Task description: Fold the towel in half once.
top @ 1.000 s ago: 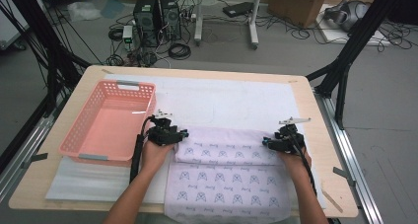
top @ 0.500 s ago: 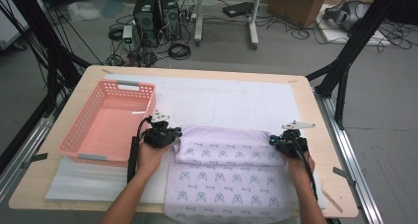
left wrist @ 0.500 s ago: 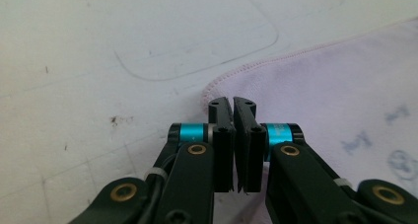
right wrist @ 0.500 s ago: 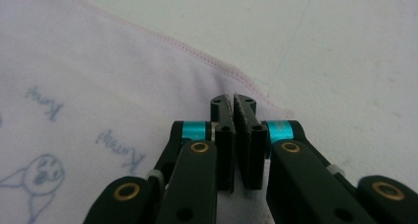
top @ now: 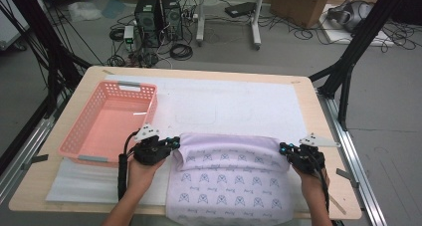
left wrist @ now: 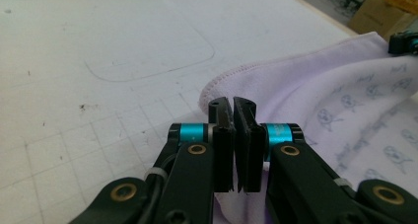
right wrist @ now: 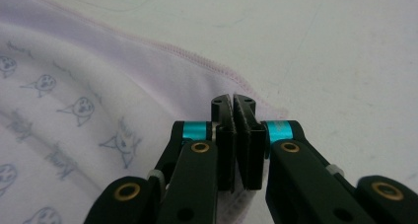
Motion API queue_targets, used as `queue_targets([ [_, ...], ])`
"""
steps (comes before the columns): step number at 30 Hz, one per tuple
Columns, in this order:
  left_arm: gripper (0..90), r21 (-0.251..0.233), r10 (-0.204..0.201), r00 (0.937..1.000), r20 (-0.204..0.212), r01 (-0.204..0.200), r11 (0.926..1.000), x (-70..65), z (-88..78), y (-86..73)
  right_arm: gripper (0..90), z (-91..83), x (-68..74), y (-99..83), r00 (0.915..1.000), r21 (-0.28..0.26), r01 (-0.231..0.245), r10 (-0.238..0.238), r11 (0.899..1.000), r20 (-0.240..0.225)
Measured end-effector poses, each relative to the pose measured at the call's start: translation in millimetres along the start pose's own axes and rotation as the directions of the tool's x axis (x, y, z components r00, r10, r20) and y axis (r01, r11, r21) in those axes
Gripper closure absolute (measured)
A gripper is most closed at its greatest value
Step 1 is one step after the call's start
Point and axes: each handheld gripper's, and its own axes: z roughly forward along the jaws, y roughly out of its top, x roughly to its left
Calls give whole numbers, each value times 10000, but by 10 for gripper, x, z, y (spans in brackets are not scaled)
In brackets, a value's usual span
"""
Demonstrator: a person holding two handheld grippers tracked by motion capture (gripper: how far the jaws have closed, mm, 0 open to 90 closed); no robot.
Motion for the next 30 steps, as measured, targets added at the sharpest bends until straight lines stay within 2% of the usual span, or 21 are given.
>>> queue_targets([
  [4,864,-79,168,9999,39,-168,9998,-35,-98,-14,873,-151,43,-33,10000,-264,-65,65,9996,2],
  [6,864,1,445,9990,-61,-445,9990,-63,-128,-29,873,-196,50,-65,10000,-230,-71,71,9997,4],
  [13,864,-41,463,9989,86,-463,9989,-167,-229,-112,877,-347,78,-206,9992,-333,-387,389,9987,52],
  [16,863,-35,279,9995,119,-278,9996,-201,-288,-183,877,-393,108,-292,9989,-255,-449,451,9987,110],
  [19,863,-38,234,9995,225,-233,9997,-261,-346,-256,890,-475,171,-383,9989,-218,-470,472,9987,69],
  [25,864,28,414,9983,412,-416,9991,-441,-473,-374,893,-642,309,-515,9995,-137,-309,310,9994,32],
  [30,863,-42,358,9983,465,-357,9994,-504,-594,-456,894,-777,388,-606,9987,-299,-513,513,9982,-1],
])
